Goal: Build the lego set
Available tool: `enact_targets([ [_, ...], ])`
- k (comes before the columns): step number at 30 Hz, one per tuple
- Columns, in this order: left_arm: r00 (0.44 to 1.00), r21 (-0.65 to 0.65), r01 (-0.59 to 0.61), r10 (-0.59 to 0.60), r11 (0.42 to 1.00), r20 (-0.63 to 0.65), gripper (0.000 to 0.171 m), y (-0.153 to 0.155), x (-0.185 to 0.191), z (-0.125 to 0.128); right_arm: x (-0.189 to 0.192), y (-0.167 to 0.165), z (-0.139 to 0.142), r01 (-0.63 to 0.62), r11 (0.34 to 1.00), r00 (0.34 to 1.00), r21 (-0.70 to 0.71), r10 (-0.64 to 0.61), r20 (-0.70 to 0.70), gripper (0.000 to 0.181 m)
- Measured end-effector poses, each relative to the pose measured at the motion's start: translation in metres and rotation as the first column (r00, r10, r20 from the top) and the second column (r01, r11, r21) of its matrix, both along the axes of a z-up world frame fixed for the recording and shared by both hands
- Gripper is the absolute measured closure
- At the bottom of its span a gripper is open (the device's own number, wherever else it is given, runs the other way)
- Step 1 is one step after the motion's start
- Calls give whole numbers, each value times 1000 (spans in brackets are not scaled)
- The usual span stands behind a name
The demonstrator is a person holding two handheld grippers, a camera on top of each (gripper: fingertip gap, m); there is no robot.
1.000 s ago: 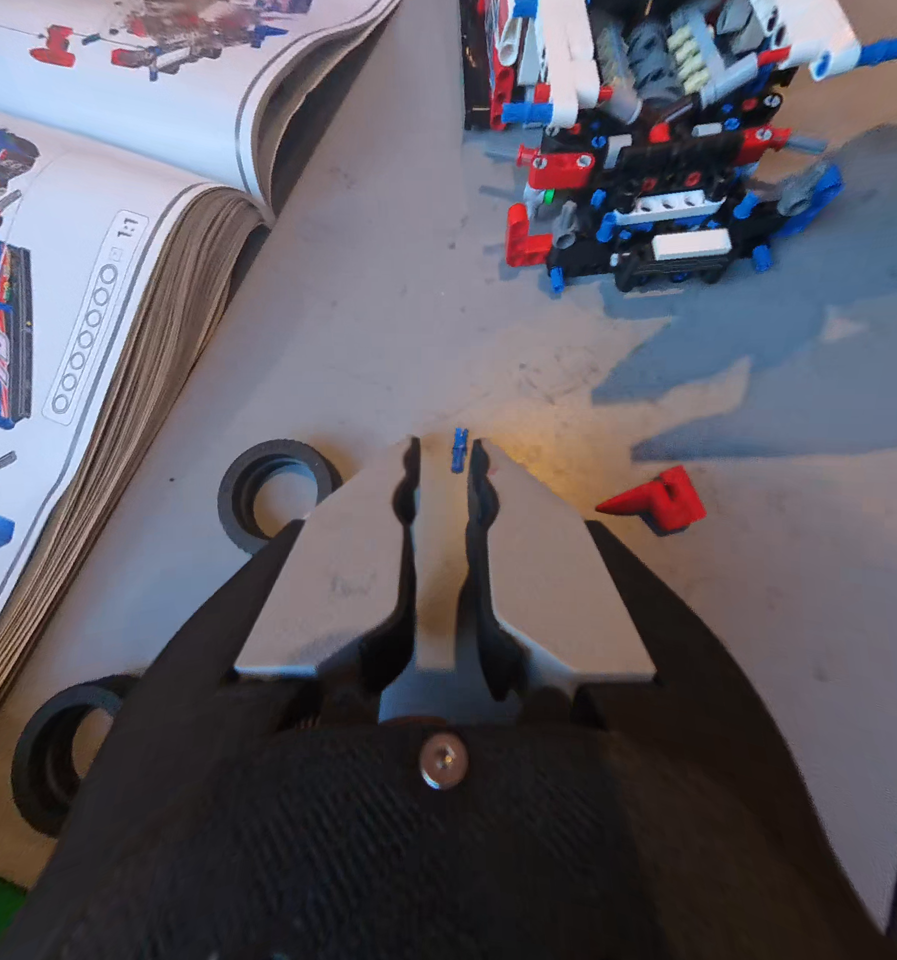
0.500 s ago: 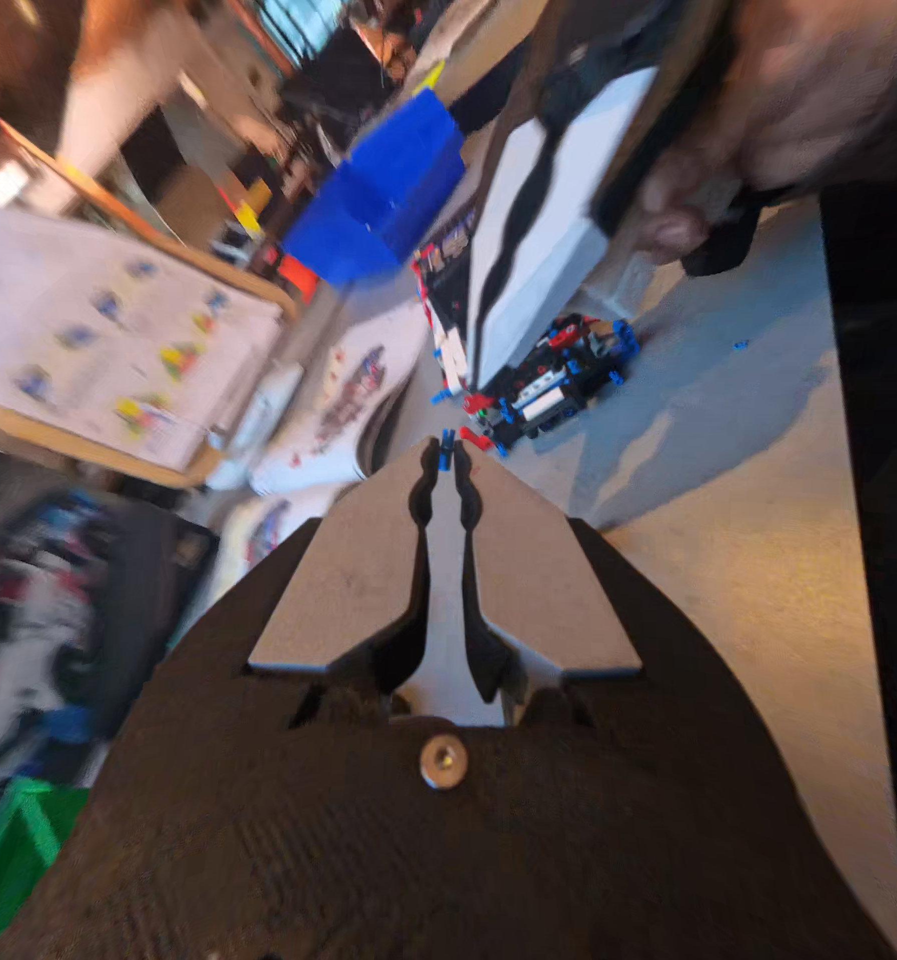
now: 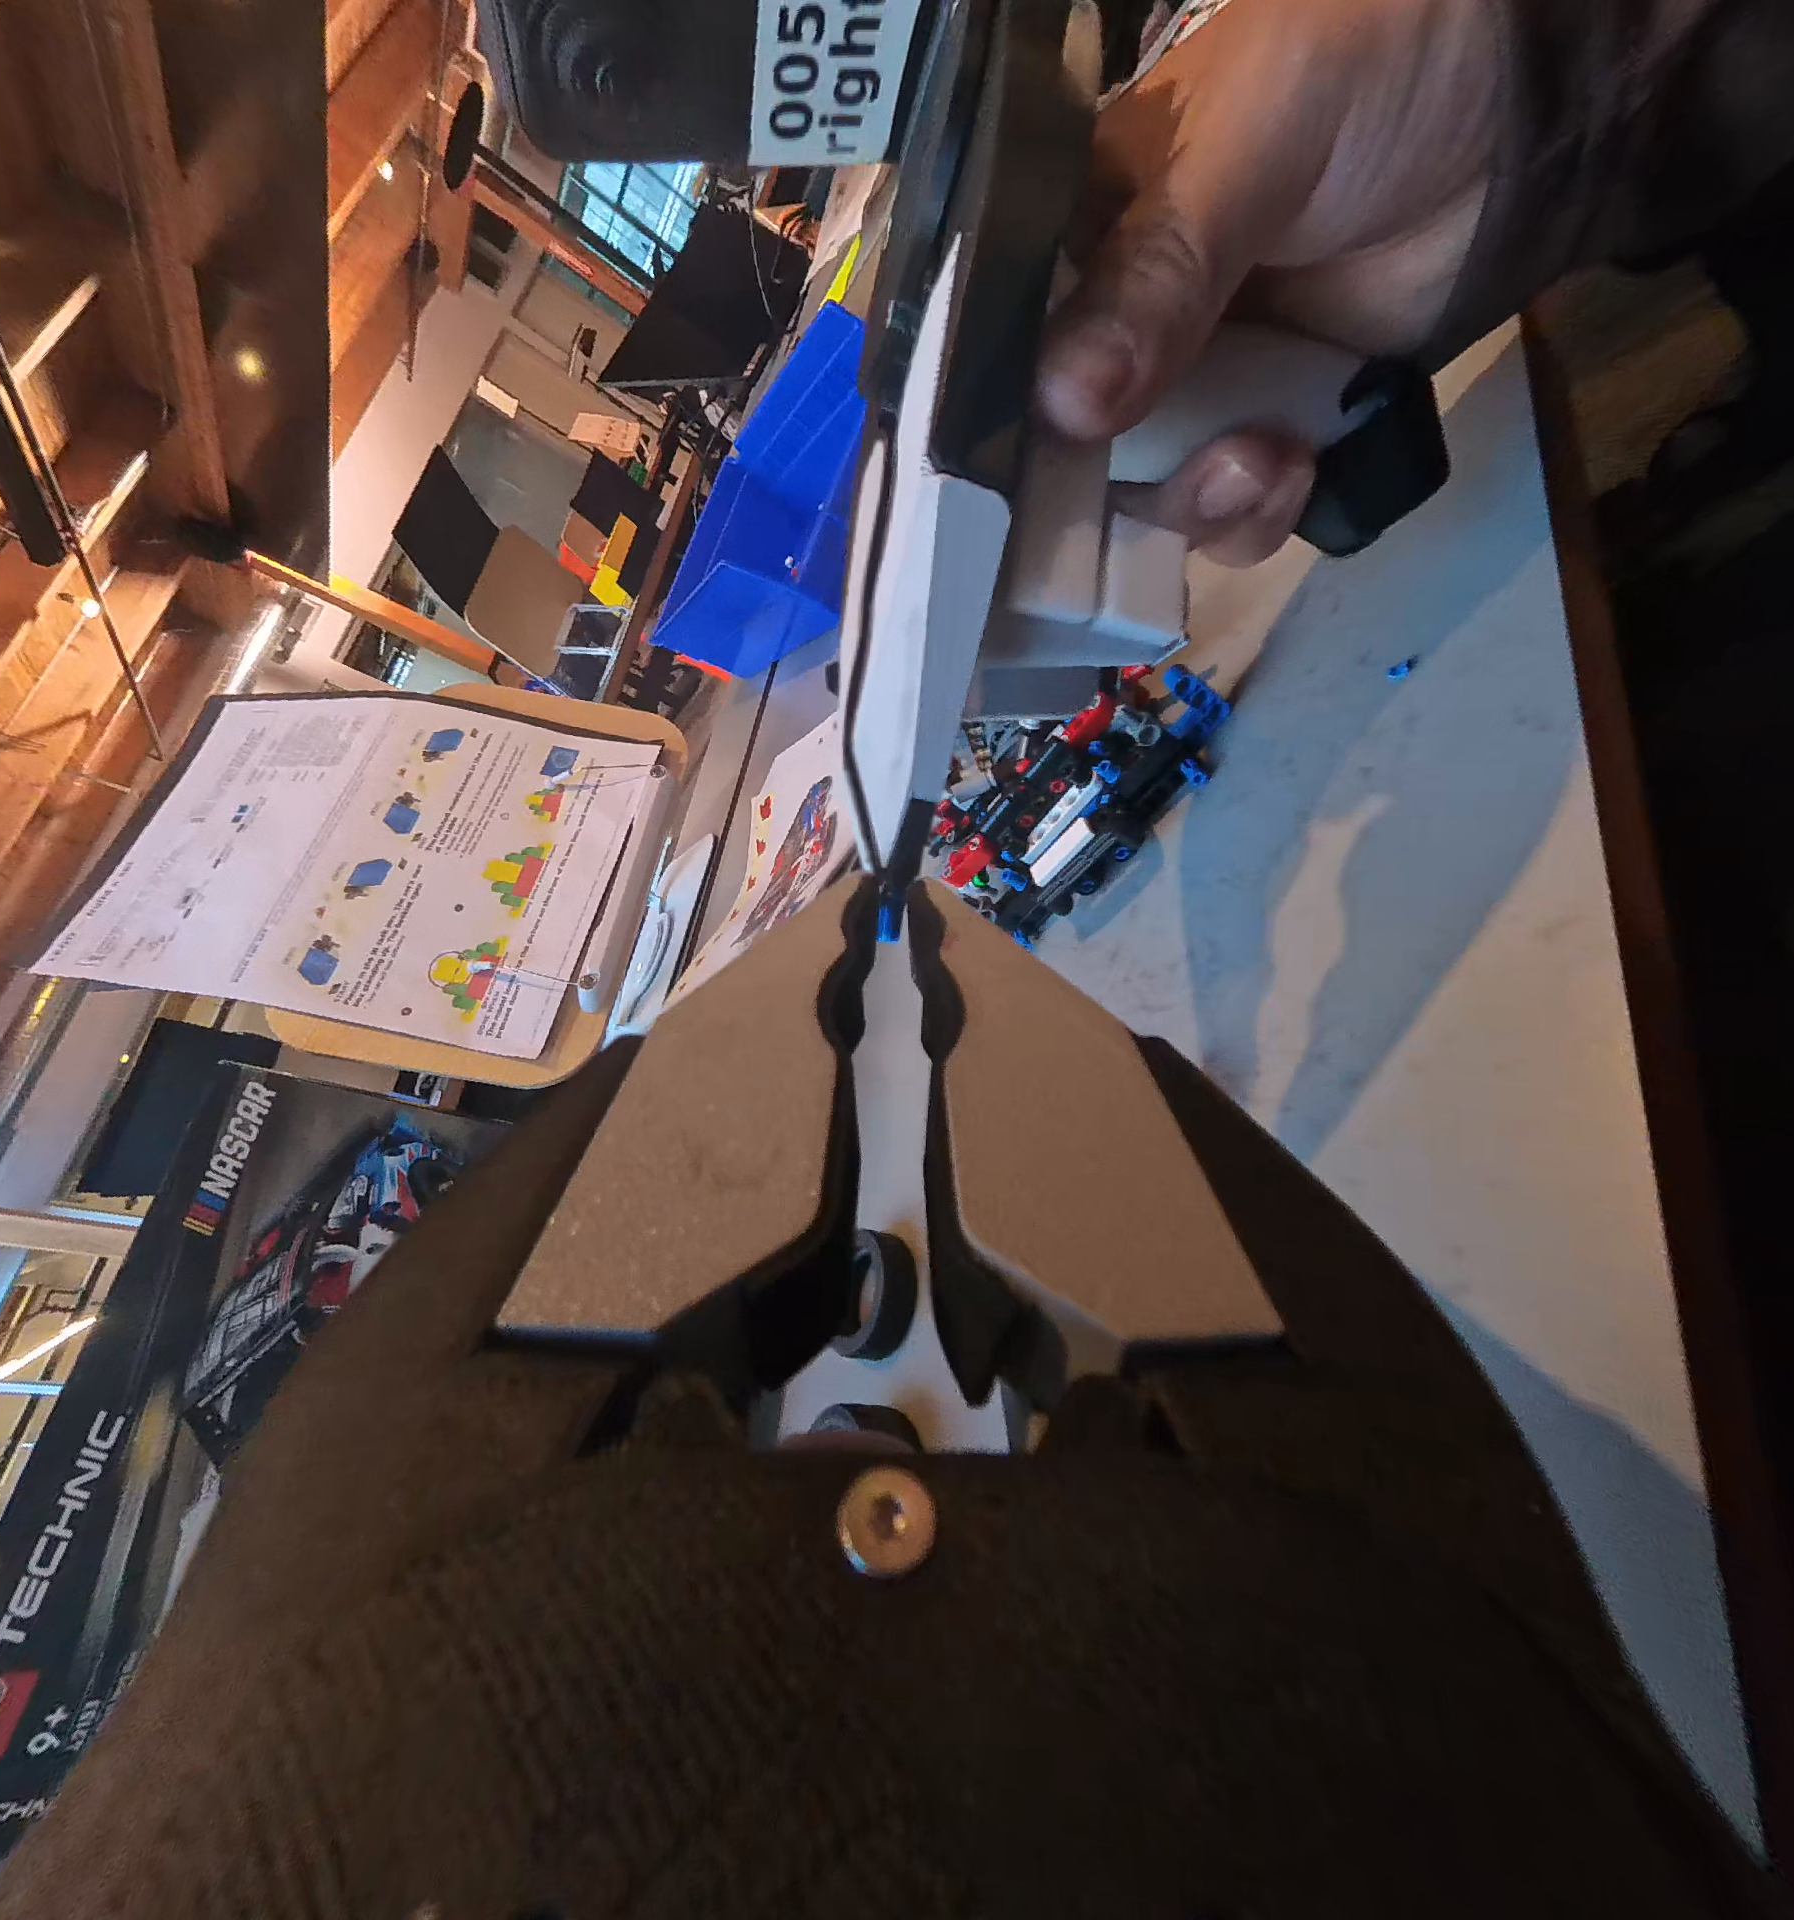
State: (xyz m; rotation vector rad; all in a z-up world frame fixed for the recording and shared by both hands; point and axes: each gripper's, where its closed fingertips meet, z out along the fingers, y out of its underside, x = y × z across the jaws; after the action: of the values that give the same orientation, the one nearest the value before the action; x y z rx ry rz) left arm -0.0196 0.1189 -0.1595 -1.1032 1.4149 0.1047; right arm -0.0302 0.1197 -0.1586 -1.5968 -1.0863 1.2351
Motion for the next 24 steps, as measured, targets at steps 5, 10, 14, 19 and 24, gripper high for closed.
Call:
enact_targets([
  [5, 1000, -9, -7, 7, 1000, -10, 169, 1, -1, -7, -2, -2, -6, -32, 999, 999, -13, 32, 18, 177],
  [10, 998, -109, -27, 33, 994, 60, 169, 8, -1, -15, -2, 6, -14, -4, 999, 997, 54, -1, 80, 177],
  [14, 991, -194, -31, 56, 980, 120, 171, 14, 0, -30, 3, 18, -30, 57, 986, 978, 158, -87, 192, 177],
  [19, 981, -238, -46, 89, 970, 175, 166, 24, -8, -40, 10, 35, -47, 105, 959, 935, 263, -185, 301, 177],
  [24, 927, -297, -95, 193, 950, 322, 168, 45, -27, -24, 17, 49, -58, 117, 918, 886, 378, -268, 377, 177],
])
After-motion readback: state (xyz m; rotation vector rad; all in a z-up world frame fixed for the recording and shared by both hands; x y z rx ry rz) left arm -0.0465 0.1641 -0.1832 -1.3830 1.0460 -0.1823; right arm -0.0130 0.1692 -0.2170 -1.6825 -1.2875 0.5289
